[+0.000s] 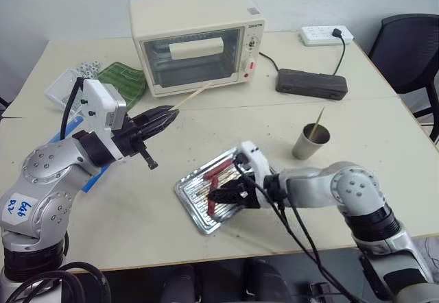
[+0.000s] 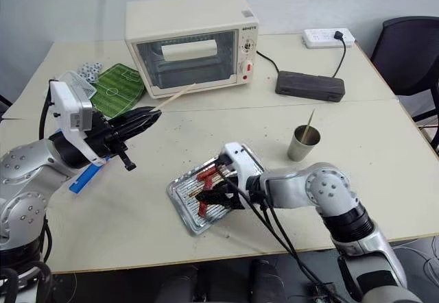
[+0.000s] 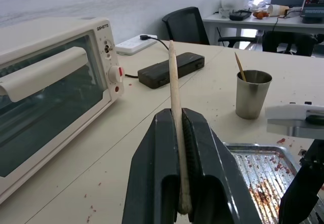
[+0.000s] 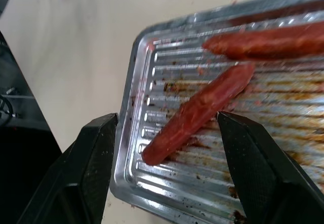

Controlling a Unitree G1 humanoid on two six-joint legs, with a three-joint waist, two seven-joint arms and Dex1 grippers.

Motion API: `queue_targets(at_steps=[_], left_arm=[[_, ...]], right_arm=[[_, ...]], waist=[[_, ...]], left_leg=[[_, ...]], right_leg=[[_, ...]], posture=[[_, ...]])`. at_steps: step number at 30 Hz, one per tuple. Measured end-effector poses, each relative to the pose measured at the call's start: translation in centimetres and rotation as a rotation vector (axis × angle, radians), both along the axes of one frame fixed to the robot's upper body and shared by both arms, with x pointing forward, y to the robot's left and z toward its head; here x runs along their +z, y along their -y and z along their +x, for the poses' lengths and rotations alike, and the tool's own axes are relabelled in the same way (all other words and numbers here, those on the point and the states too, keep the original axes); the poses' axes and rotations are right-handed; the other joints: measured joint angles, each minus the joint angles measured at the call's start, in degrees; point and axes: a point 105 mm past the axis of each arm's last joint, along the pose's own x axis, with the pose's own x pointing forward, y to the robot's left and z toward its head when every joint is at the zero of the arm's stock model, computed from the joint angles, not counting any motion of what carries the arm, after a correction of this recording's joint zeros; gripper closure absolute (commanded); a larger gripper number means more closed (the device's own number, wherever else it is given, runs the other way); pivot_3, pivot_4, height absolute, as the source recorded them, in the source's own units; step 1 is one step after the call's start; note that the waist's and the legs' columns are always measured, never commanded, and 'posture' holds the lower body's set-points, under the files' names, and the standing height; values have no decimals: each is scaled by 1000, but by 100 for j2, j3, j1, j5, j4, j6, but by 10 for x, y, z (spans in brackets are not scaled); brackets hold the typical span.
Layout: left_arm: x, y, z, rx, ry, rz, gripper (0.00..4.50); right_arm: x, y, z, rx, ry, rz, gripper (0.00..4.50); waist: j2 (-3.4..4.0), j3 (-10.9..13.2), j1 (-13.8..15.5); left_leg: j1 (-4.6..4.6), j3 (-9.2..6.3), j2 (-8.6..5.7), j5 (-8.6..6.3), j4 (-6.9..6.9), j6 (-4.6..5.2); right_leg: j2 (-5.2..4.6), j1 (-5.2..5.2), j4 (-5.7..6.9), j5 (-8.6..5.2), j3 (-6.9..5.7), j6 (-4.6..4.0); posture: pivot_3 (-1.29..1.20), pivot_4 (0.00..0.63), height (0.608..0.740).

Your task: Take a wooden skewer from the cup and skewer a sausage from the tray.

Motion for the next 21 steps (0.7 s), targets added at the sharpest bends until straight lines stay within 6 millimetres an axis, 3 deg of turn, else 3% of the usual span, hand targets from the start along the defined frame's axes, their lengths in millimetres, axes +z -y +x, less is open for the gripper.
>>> queue_targets(at_steps=[21], left_arm=[[2, 6, 1, -13, 7, 4, 4500]], right_arm=[[-15, -24, 10, 124, 176, -125, 1275]], waist=[[-3, -2, -17]], left_leg=[[4, 1, 0, 2, 0, -3]], right_leg=[[2, -2, 7, 0, 1, -1]], posture=[[0, 150, 740]])
